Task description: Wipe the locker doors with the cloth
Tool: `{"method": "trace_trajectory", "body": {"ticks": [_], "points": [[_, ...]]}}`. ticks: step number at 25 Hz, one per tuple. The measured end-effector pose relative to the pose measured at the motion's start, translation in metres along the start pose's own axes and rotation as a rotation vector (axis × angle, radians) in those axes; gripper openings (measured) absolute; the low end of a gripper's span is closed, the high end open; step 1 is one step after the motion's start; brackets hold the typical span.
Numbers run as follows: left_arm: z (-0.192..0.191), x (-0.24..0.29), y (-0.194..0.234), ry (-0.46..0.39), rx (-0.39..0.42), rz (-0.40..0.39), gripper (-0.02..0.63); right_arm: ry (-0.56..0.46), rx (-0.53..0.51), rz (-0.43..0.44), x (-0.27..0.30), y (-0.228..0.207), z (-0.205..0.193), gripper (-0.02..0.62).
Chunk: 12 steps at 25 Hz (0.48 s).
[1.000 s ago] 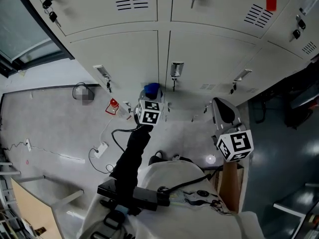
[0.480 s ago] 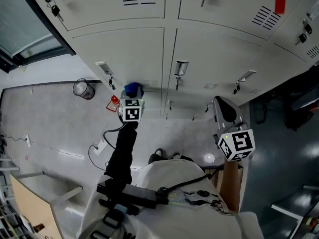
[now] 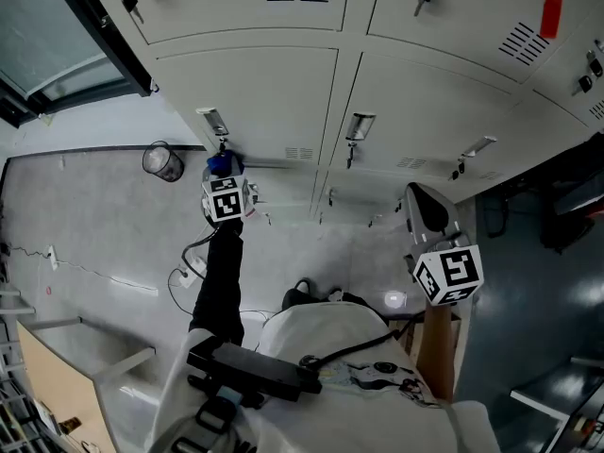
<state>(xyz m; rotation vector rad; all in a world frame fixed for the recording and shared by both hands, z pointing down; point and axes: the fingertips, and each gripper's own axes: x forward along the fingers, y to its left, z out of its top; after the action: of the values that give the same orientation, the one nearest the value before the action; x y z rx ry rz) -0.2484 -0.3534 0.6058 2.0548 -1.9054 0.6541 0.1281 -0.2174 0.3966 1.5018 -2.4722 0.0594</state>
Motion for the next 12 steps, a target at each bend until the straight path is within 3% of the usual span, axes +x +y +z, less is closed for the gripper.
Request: {"method": "trace_trajectory", "body": {"ticks": [8, 12], "points": [[-0.026, -0.034, -0.026, 0.024, 0.047, -0.116, 0.025, 0.009, 0.019, 0.004, 0.007, 0.030, -0.007, 0.003], [-0.040, -0.080, -0.039, 0.021, -0.023, -0.182, 0.025, 0.013, 0.039, 0.002, 0.009, 0.044, -0.019, 0.003]]}}
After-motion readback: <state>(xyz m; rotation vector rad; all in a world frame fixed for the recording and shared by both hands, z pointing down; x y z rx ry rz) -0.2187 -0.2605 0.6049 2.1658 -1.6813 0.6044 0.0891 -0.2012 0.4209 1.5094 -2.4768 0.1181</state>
